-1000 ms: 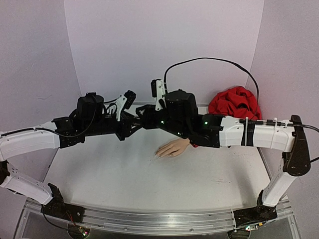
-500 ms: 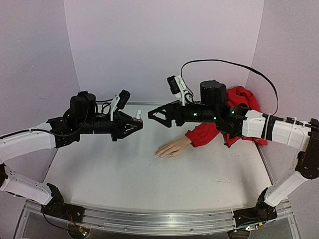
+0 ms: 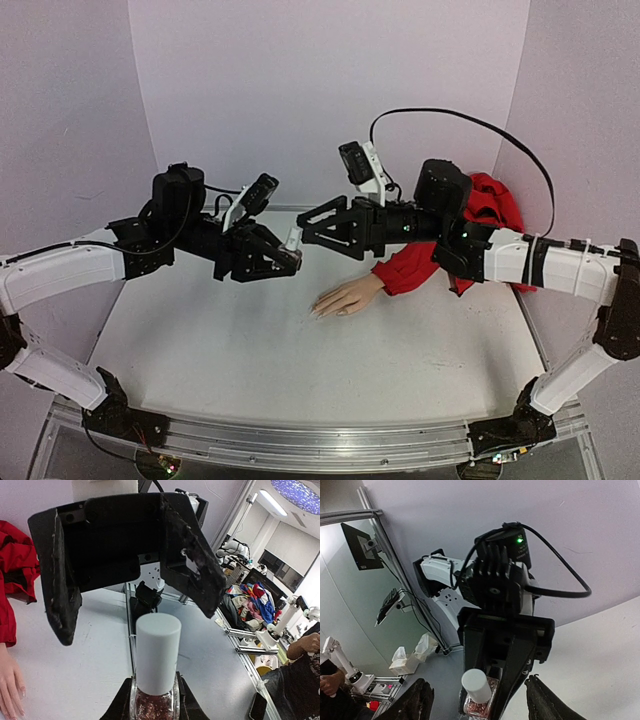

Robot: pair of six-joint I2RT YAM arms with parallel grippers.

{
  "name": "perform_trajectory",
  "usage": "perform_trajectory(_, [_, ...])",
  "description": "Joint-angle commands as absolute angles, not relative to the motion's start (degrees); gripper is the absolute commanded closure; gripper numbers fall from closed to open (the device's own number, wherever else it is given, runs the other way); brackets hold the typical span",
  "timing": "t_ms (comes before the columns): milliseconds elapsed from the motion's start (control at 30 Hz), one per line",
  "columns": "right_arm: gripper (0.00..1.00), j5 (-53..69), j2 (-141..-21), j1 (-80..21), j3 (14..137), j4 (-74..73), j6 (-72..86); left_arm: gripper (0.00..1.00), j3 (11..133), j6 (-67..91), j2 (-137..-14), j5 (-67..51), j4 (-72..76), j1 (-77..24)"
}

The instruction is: Paint the nails

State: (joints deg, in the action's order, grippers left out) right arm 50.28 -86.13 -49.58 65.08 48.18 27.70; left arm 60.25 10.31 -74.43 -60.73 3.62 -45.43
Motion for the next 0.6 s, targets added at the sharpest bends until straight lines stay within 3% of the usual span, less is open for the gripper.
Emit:
perform_trajectory(0, [0.40,56.15,-88.47,-50.44,66.51,61.12,33.27,1.00,63.61,11.85,-75.17,-65.65,6.41,-45.51])
perform_trajectory(267, [0.60,58.24,-91.49,-51.15,68.68,63.13,34.98,1.00,64.12,11.91,-75.72,-66.09,6.47,-45.62])
perform_trajectory(400, [0.82,58.56,-91.86,-51.17,68.70,63.60,35.24,1.00,63.91,11.60,-75.76,-66.11,6.51,-45.59])
perform_trajectory(467, [0.98,59.02,-92.30,-51.39,69.03,63.63,35.29,1.00,63.78,11.62,-75.83,-65.59,6.53,-45.61])
perform_trajectory(567, [1.00,58.84,-92.50,-51.58,68.35,63.37,34.60,1.00,63.39,11.05,-75.16,-62.07,6.54,-45.53])
